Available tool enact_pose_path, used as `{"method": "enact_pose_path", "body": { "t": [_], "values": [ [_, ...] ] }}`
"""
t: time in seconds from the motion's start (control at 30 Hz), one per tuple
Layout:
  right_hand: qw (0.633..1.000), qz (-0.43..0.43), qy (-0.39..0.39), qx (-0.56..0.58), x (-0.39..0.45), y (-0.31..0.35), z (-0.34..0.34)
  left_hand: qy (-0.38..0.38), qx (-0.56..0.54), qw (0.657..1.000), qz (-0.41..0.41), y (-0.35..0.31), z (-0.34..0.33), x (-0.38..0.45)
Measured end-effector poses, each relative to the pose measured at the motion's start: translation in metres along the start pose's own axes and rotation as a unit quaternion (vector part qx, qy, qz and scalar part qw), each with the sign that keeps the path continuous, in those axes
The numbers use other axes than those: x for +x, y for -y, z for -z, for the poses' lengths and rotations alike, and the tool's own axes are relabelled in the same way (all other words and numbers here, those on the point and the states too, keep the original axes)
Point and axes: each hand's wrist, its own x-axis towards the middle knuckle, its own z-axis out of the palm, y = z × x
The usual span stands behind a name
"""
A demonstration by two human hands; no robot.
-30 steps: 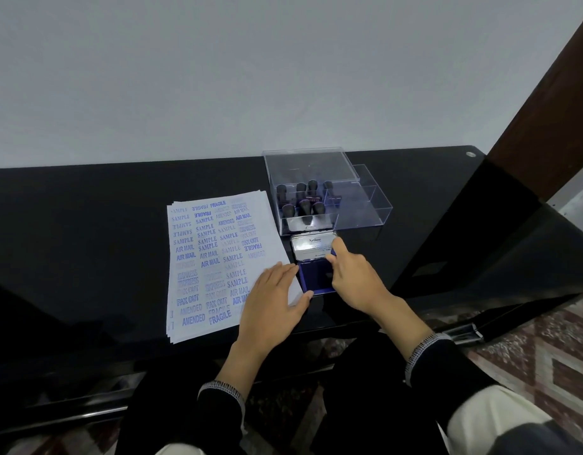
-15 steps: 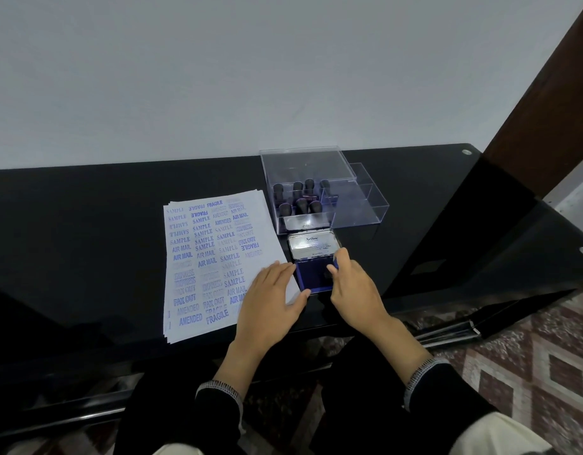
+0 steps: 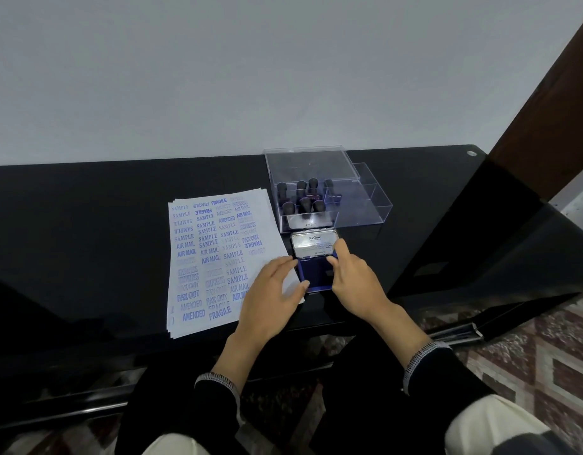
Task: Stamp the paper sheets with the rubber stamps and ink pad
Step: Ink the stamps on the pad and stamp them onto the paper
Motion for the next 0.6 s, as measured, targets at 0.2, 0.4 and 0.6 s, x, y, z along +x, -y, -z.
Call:
{"method": "enact_pose_path", "body": {
  "t": [0.2, 0.4, 0.6],
  "values": [
    [0.999, 0.000, -0.030, -0.042, -0.007, 0.003, -0.006, -0.147, -0.004, 0.982, 0.118, 0.013, 0.038, 0.012],
    [0.999, -0.024, -0.031, 0.005, -0.010, -0.002, -0.009, -0.232, 0.040, 0.953, 0.190, 0.054, 0.081, 0.015],
    [0.989, 0.031, -0.062, -0.131, -0.012, 0.004, -0.013, -0.220, 0.065, 0.946, 0.231, 0.075, 0.094, 0.010]
  ]
}}
